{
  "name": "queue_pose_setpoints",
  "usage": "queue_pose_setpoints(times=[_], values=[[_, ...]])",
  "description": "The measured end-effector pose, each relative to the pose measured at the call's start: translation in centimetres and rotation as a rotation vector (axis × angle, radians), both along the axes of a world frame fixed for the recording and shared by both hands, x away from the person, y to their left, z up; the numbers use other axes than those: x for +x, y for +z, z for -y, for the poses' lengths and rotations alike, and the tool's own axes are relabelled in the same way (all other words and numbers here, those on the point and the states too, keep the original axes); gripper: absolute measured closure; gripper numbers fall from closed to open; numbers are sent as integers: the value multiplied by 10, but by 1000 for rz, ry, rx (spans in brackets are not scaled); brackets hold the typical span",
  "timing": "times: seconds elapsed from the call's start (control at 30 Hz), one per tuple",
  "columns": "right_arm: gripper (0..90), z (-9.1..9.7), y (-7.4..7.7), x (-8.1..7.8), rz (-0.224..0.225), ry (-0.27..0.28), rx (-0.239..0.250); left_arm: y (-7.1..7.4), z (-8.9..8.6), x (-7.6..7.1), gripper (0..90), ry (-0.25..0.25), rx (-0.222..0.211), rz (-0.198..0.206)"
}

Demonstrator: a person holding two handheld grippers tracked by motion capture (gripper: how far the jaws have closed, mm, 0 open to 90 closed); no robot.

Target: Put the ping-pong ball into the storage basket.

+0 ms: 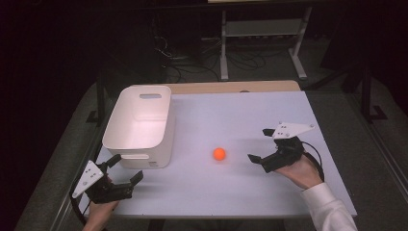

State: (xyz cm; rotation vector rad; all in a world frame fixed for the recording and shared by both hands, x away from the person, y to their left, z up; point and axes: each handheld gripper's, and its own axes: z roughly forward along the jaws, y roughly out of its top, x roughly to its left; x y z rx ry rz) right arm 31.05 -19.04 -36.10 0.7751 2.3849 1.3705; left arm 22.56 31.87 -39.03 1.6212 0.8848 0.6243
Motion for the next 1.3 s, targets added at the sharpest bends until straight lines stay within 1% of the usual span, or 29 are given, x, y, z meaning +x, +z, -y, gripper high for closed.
queue_pose_setpoints(times=[0.13,0.23,0.27,0.4,0.5,0.6,0.77,0.8,0.97,1.13,1.27,1.3], values=[[0,-4,1,0,-4,11,-13,0,0,0,0,0,6,-1],[0,-7,2,1,-2,23,-19,0,1,0,0,0,2,-2],[0,-10,3,1,-10,25,-21,0,0,0,0,-1,5,-2],[0,-13,3,2,-15,38,-37,0,0,0,0,-3,4,-2],[0,-15,3,2,-22,42,-40,-1,1,0,0,-2,-3,-4],[0,-20,4,3,-25,56,-51,0,2,0,0,-5,1,-2],[0,-23,4,3,-36,62,-61,-1,2,0,0,-5,2,-2],[0,-24,5,4,-31,67,-64,-1,2,0,0,-6,10,2],[0,-28,5,4,-35,73,-69,-1,3,0,0,-11,13,-1],[0,-36,7,7,-41,90,-80,-1,4,-1,0,-10,10,1],[0,-41,8,9,-43,106,-95,-1,4,-1,0,-12,15,1],[0,-42,8,10,-34,115,-110,-1,4,-1,0,-12,16,2]])
